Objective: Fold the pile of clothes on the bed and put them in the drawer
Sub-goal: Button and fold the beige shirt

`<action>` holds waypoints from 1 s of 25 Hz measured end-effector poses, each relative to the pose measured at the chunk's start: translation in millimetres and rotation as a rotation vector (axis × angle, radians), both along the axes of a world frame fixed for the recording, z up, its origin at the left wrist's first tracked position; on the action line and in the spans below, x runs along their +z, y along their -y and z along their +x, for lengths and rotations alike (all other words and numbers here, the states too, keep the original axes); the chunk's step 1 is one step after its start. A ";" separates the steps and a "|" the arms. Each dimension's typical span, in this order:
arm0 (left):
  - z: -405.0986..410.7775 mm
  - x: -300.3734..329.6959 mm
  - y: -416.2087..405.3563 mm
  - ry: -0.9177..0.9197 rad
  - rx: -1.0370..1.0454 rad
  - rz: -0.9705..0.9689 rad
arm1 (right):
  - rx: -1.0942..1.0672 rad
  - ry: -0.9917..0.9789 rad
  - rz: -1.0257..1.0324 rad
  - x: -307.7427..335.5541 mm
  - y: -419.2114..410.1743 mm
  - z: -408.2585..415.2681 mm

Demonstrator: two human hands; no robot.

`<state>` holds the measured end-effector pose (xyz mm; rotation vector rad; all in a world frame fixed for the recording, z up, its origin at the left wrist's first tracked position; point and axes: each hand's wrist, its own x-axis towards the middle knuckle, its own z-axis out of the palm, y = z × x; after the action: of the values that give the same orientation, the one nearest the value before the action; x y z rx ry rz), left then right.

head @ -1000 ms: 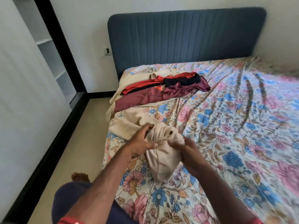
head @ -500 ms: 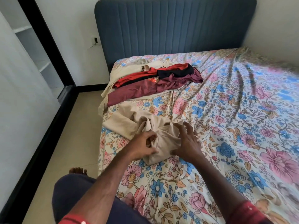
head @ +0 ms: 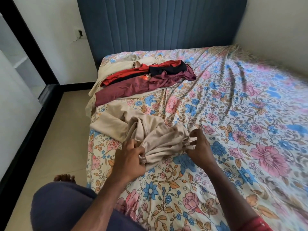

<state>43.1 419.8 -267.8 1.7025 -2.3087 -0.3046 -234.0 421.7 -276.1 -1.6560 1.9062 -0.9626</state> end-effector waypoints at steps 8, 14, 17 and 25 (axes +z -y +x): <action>-31.4 25.6 6.6 -0.195 -0.371 0.114 | 0.025 -0.219 0.108 -5.4 28.8 -2.8; 7.7 119.3 74.3 -0.887 0.077 -0.024 | 0.204 0.157 -0.388 93.4 60.4 15.6; 36.3 165.3 102.9 -0.800 0.063 -0.095 | 0.206 0.285 -0.516 158.7 88.4 31.4; 2.2 214.7 91.7 -0.779 -0.192 -0.076 | 0.635 0.603 -0.407 262.8 104.0 93.5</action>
<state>45.3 328.1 -53.1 1.0474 -1.8467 -0.7502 -140.5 317.7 -13.3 -1.7393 0.7545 -1.4023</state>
